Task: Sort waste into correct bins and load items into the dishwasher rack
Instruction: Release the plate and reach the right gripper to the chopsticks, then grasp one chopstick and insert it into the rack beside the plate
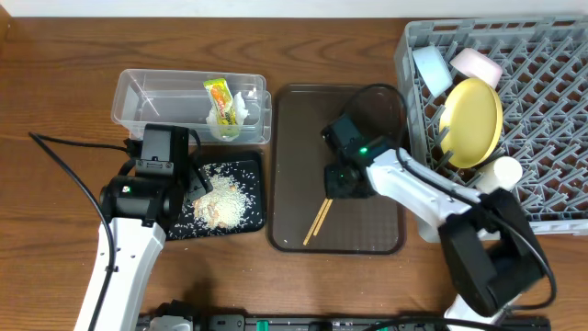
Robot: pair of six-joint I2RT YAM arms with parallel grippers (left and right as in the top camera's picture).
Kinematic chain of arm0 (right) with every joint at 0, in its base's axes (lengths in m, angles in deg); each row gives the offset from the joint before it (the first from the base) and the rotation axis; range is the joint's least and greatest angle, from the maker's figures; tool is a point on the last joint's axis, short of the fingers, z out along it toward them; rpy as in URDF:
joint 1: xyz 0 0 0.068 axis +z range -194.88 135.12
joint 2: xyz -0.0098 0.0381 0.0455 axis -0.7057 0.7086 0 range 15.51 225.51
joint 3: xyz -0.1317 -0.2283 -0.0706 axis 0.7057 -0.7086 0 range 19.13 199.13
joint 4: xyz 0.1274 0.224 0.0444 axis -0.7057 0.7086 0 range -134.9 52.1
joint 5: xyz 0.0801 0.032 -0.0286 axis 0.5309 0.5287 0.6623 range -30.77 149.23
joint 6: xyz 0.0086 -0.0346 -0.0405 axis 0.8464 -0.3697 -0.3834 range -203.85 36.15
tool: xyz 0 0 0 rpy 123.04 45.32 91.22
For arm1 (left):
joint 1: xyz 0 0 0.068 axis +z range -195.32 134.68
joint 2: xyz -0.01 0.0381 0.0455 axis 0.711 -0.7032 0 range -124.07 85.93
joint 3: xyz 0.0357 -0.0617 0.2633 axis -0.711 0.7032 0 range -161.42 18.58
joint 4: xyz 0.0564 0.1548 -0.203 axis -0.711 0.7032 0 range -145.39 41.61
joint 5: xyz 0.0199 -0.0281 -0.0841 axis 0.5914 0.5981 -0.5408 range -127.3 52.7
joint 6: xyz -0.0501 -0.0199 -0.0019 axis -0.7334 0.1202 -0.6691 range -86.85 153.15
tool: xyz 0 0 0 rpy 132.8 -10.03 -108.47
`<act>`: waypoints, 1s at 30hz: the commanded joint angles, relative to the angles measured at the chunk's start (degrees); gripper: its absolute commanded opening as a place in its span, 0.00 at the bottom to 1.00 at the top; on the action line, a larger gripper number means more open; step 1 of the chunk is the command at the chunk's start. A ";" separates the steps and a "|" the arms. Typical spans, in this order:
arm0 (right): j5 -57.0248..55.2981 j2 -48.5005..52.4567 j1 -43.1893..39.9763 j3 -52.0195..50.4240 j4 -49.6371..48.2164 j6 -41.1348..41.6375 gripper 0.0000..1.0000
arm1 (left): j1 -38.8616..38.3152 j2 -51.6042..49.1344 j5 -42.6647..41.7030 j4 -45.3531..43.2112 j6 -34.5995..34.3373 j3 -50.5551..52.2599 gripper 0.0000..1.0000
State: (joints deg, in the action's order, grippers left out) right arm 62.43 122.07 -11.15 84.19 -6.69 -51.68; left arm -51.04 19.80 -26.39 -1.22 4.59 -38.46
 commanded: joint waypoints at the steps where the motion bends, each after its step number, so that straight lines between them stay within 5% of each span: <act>1: -0.20 1.64 0.70 0.07 -0.11 1.70 0.49 | 0.28 -0.11 1.14 0.26 -0.70 -0.57 0.83; 30: -4.02 -1.99 0.74 -0.31 2.78 4.00 0.47 | 0.28 -0.11 1.14 0.24 -0.70 -0.52 0.83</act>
State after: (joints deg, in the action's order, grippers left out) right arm 60.57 121.70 -11.06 84.30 -4.41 -48.86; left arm -51.04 19.80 -26.39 -1.22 4.59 -38.46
